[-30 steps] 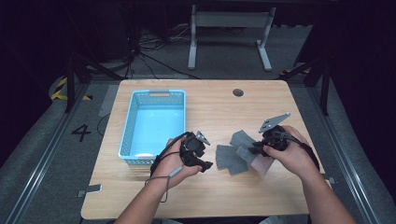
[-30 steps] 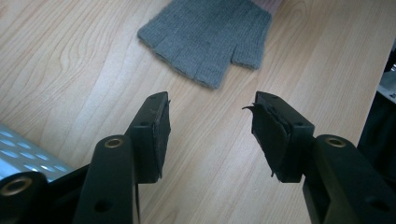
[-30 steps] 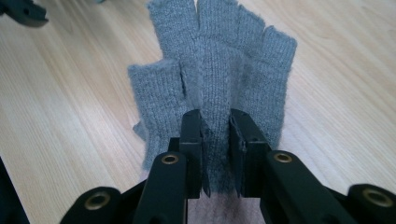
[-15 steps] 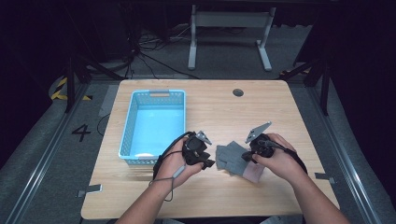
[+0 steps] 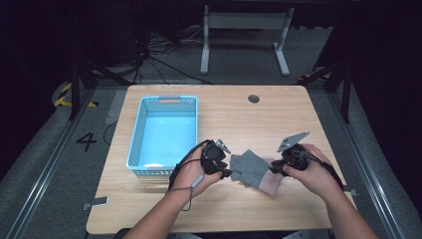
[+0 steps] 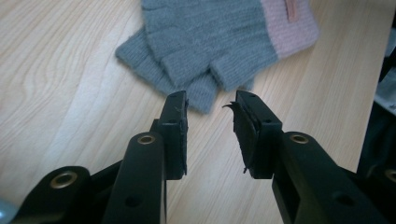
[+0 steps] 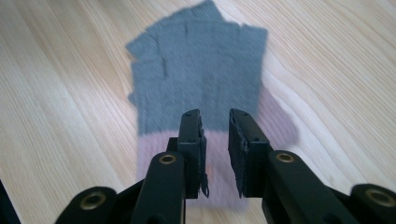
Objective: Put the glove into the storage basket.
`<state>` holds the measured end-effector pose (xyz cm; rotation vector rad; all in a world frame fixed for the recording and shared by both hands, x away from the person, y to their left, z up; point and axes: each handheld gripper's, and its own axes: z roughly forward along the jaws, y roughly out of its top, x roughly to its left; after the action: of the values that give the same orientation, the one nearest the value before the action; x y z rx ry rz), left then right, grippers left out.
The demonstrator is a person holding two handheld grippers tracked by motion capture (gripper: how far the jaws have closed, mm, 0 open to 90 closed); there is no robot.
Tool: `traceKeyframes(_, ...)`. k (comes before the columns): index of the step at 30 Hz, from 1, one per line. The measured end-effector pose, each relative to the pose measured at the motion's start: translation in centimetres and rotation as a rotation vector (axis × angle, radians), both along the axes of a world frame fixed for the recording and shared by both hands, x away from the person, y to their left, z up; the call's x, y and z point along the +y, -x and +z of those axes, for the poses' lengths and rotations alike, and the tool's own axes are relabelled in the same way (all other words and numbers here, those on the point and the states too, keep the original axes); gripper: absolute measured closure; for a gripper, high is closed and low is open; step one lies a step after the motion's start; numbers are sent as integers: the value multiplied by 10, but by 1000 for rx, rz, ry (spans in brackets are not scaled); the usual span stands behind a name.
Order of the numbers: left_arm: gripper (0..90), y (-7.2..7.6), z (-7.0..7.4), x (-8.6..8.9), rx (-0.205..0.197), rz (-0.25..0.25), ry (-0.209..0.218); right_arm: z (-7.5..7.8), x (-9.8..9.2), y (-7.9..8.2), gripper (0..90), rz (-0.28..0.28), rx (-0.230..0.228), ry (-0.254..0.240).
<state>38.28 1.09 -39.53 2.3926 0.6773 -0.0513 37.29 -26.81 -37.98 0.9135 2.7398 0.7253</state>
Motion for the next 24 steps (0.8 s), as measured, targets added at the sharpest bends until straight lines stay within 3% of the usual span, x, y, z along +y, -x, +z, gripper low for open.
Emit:
traceKeyframes(1,655,-3,-2,-2,19,4,10,0,-4,1,743,-9,6,3)
traceKeyframes(6,620,-9,-5,-8,37,-14,21,-3,-21,4,726,-45,21,12)
traceKeyframes(11,642,-16,-10,-14,41,-20,-38,-8,-34,3,701,-80,50,32)
traceKeyframes(17,642,-19,-17,-19,38,-32,-80,-19,-41,2,653,-59,123,107)
traceKeyframes(24,632,-21,-23,-19,16,-50,-84,-27,-38,0,651,-33,140,123)
